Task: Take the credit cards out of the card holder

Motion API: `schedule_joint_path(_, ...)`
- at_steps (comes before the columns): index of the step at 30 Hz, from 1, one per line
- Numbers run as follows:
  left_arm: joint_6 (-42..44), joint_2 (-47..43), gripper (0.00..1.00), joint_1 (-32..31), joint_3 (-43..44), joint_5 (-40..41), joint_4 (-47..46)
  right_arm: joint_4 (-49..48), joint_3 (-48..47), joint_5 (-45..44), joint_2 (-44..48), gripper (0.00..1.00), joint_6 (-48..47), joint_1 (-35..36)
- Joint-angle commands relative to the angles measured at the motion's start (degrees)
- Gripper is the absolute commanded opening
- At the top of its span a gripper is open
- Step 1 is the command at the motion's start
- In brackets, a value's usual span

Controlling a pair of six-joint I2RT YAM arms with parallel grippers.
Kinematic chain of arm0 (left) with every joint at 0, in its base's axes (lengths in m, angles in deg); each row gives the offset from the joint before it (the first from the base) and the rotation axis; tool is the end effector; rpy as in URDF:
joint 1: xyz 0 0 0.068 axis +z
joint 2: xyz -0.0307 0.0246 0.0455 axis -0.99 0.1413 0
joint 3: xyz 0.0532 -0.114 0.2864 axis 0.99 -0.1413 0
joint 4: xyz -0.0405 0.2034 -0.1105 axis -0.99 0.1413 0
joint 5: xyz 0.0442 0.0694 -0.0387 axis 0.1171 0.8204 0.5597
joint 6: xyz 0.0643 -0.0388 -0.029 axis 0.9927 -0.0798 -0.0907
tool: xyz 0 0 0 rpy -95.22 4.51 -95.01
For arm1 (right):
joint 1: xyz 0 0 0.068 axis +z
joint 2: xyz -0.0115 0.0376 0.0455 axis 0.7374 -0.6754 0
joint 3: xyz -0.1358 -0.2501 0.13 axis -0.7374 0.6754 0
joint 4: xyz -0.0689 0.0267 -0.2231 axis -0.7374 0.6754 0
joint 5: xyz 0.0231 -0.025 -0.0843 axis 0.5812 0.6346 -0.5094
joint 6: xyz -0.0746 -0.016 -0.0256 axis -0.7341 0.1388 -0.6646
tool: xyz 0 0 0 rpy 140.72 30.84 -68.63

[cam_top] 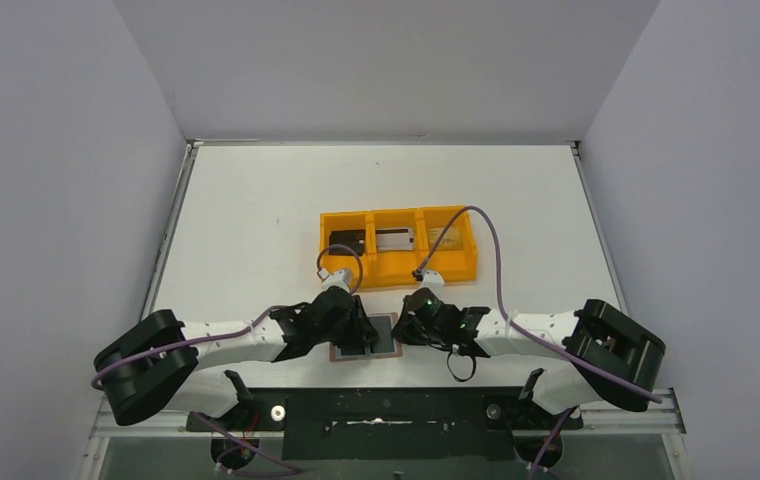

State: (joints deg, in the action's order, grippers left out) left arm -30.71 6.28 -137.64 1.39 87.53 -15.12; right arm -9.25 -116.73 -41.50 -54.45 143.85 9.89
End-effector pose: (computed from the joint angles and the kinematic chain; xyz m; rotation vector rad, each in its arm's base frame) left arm 0.1344 -0.1894 0.1802 -0.1373 2.5499 -0.8364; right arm 0.1336 0.2044 0.1778 0.0208 2.6157 0.7971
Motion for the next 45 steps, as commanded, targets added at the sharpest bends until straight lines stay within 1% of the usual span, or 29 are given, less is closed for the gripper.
schedule_joint_path(1, 0.08, -1.50, 0.31, 0.13, -1.91, 1.55, -0.50, -3.62, 1.69, 3.18, -1.73, 0.01, -0.76, 0.34)
schedule_joint_path(4, -0.49, -2.53, 0.31, 0.13, -3.31, 1.63, -1.96, -5.32, 2.48, 4.68, -2.04, 0.01, -0.36, 0.10)
schedule_joint_path(10, -1.37, -3.44, 0.31, 0.20, -5.05, 1.80, -4.04, -0.94, 0.51, 2.88, -6.10, 0.00, 1.20, 0.03)
schedule_joint_path(15, -3.11, -5.17, 0.26, 0.22, -7.26, 1.55, -6.97, -0.77, 0.79, 2.67, -8.11, 0.00, 2.94, -0.28)
schedule_joint_path(21, -5.83, -10.26, 0.23, 0.31, -10.76, 3.22, -9.23, -0.99, 1.28, 3.02, -8.58, 0.00, 3.53, -0.92)
schedule_joint_path(23, -6.35, -11.71, 0.21, 0.37, -12.06, 3.15, -11.01, -1.13, 1.15, 3.20, -8.80, 0.00, 3.38, -0.89)
schedule_joint_path(27, -6.51, -12.42, 0.15, 0.65, -13.32, 2.15, -13.79, -1.45, 1.02, 3.42, -8.94, 0.00, 3.20, -0.85)
schedule_joint_path(29, -6.40, -12.02, 0.14, 0.68, -13.42, 1.84, -14.52, -1.57, 0.97, 3.47, -8.94, 0.00, 3.09, -0.89)
schedule_joint_path(32, -6.80, -11.34, 0.15, 0.80, -13.26, 1.94, -14.41, -1.73, 0.93, 3.56, -9.02, 0.00, 3.02, -0.94)
schedule_joint_path(34, -7.61, -11.31, 0.18, 0.88, -13.27, 2.50, -13.28, -1.82, 1.00, 3.65, -9.03, 0.00, 3.02, -0.94)
schedule_joint_path(40, -7.38, -11.21, 0.24, 0.84, -10.62, 5.04, -5.32, -2.49, 0.85, 3.90, -9.28, 0.00, 2.94, -0.94)
schedule_joint_path(42, -6.90, -10.83, 0.24, 0.84, -9.97, 4.95, -5.07, -2.68, 0.84, 4.00, -9.45, 0.00, 2.93, -0.92)
schedule_joint_path(45, -6.68, -9.74, 0.24, 0.84, -10.40, 3.75, -7.93, -2.89, 0.79, 4.17, -9.55, 0.00, 2.93, -0.90)
